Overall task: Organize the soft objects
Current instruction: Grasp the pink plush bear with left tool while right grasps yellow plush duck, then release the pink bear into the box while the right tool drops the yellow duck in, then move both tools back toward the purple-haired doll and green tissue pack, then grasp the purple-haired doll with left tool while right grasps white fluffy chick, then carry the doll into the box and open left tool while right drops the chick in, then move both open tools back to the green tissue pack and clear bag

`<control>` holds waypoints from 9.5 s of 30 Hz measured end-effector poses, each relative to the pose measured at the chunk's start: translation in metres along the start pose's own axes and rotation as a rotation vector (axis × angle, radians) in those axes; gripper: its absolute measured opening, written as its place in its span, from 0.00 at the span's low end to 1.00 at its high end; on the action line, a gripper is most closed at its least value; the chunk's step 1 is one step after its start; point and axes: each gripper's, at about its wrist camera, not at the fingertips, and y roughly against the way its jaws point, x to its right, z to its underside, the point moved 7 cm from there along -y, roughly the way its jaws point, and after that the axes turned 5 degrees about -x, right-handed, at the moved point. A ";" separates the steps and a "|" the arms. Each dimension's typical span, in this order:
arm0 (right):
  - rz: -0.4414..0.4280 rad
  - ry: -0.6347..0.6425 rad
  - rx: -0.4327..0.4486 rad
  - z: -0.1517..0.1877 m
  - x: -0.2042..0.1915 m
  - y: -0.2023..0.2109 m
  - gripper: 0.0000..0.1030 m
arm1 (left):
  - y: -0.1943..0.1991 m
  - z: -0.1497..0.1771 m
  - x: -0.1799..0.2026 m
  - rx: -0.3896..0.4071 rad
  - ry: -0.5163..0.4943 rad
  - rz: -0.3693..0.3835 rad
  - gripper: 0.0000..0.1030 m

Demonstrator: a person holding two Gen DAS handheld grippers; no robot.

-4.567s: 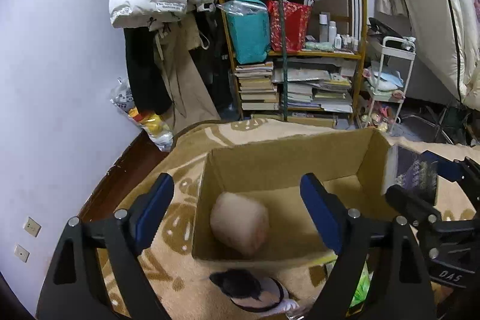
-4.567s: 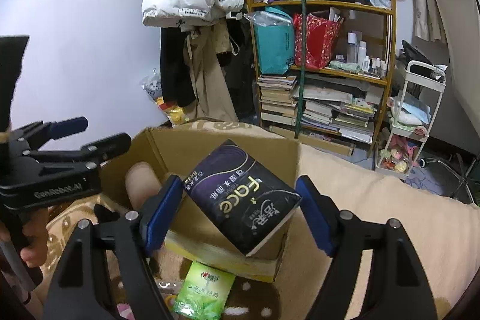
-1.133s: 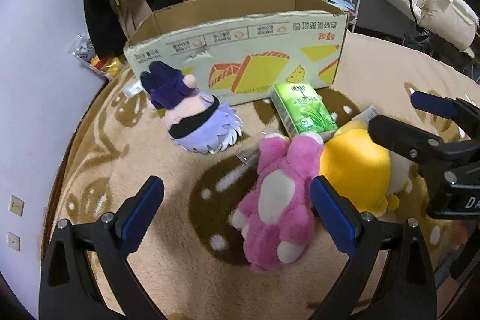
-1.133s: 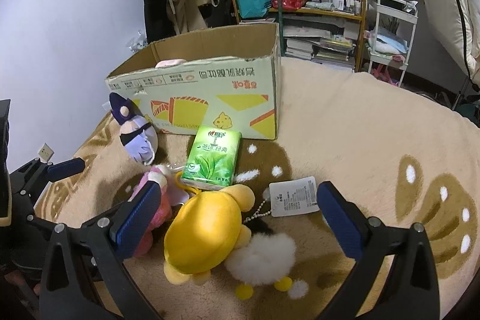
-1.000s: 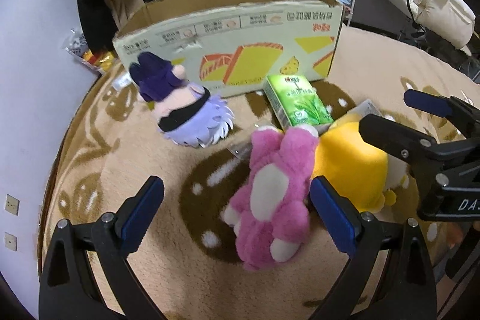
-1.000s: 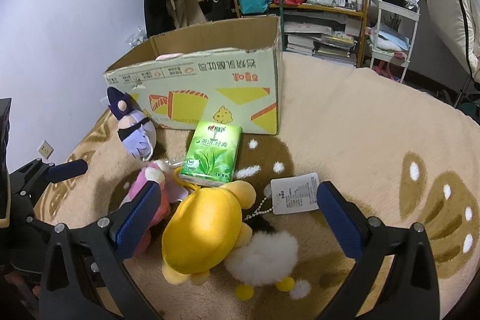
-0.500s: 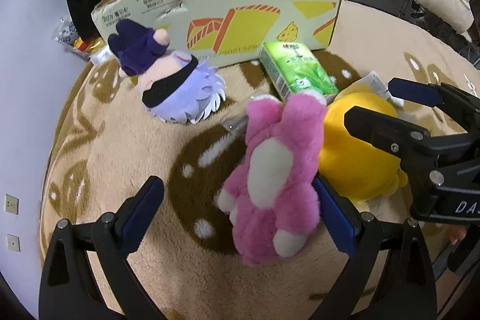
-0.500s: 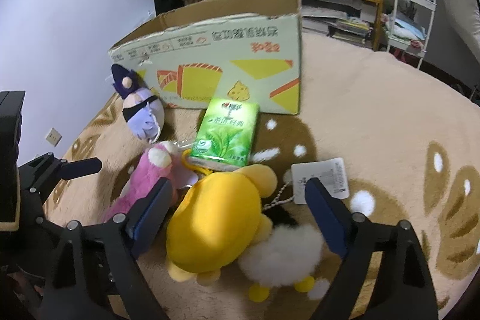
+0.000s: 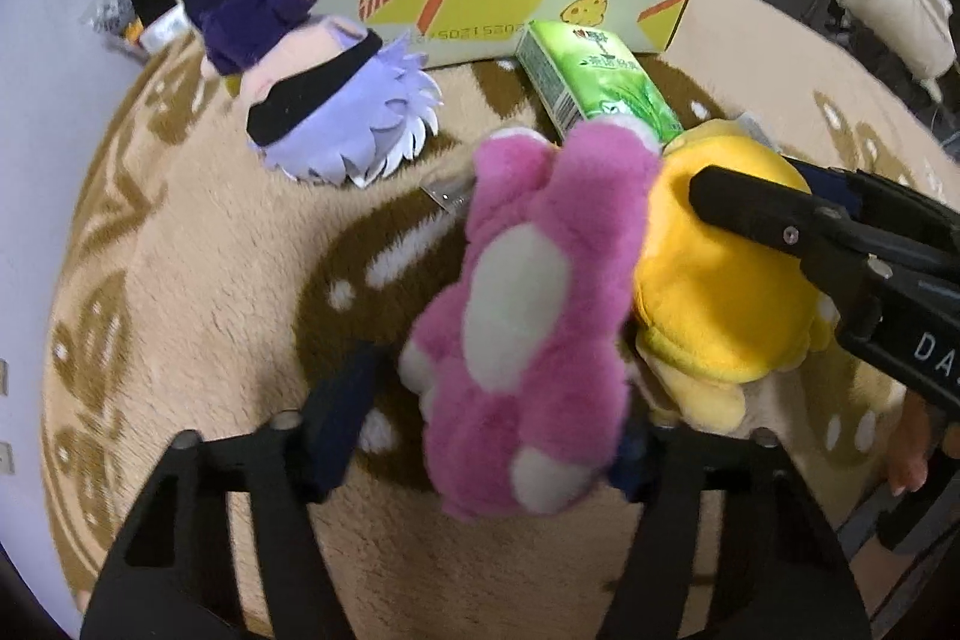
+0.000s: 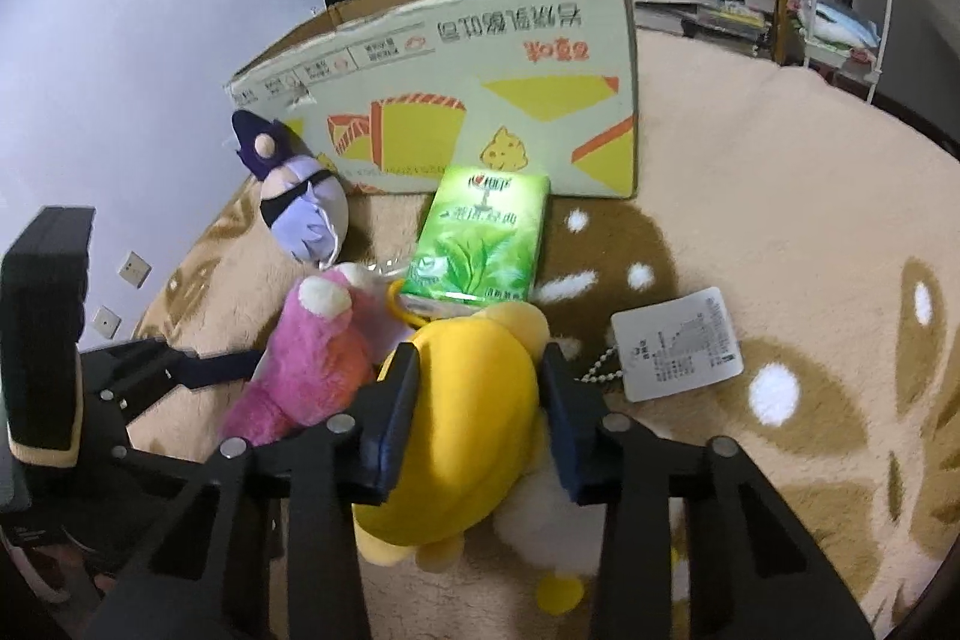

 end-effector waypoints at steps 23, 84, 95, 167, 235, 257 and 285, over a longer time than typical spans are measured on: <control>0.067 0.035 0.265 -0.024 -0.011 0.071 0.40 | 0.082 0.005 -0.040 0.263 0.185 -0.090 0.50; 0.002 0.128 0.525 -0.206 -0.025 0.109 0.40 | 0.126 -0.172 -0.078 0.521 0.173 -0.191 0.51; 0.092 0.074 0.379 -0.196 0.006 0.054 0.43 | 0.092 -0.184 -0.068 0.436 0.158 -0.184 0.55; 0.161 -0.017 0.186 -0.064 0.050 0.024 1.00 | 0.036 -0.091 -0.076 0.283 0.140 -0.187 0.96; 0.173 0.111 0.395 -0.127 0.002 0.095 0.34 | 0.162 -0.108 -0.072 0.663 0.147 -0.278 0.54; 0.162 0.097 0.323 -0.154 0.016 0.047 0.35 | 0.122 -0.172 -0.067 0.563 0.157 -0.226 0.56; 0.121 0.053 0.288 -0.144 0.018 0.041 0.59 | 0.115 -0.154 -0.083 0.532 0.242 -0.307 0.94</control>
